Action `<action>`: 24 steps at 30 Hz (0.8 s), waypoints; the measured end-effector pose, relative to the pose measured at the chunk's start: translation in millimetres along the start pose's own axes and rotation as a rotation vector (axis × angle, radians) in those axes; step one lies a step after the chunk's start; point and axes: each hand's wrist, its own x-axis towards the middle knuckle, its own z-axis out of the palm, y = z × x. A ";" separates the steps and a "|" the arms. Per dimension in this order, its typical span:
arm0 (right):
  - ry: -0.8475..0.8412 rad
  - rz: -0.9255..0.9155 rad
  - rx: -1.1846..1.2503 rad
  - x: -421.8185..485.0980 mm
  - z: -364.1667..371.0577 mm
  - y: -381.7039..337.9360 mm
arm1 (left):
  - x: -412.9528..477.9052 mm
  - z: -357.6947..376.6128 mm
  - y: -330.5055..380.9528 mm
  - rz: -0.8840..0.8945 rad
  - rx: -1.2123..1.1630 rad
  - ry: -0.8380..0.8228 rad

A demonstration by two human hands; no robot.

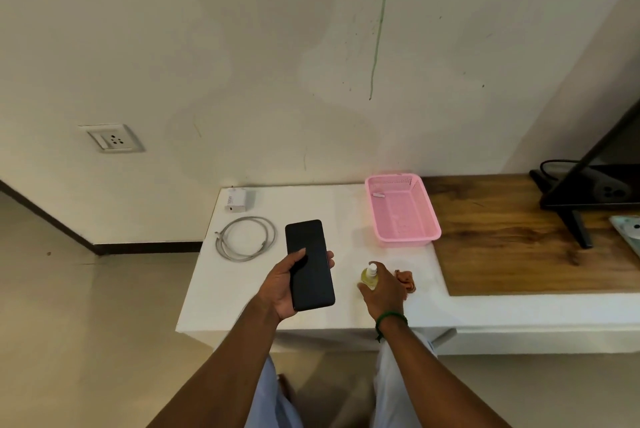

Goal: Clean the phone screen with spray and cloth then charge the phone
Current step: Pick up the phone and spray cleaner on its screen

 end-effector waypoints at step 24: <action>0.229 -0.479 0.403 -59.5 -95.5 -106.7 | 2.9 18.8 7.3 0.025 -0.064 -0.090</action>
